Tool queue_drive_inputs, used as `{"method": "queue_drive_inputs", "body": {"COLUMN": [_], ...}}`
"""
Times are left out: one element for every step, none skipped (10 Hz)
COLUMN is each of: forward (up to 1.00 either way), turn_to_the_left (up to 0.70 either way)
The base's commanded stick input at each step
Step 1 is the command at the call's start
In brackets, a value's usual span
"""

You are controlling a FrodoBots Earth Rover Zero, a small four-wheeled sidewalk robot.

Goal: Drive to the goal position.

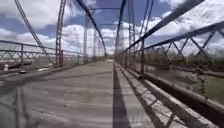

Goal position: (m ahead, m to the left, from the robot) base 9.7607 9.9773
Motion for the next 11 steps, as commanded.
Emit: {"method": "queue_drive_inputs", "body": {"forward": [0.94, 1.00, 1.00, 1.00, 1.00, 1.00, 1.00, 1.00, 1.00, 1.00, 1.00], "turn_to_the_left": [0.00, 0.00, 0.00, -0.24, -0.09, 0.00, 0.00, 0.00, 0.00, 0.00, 0.00]}}
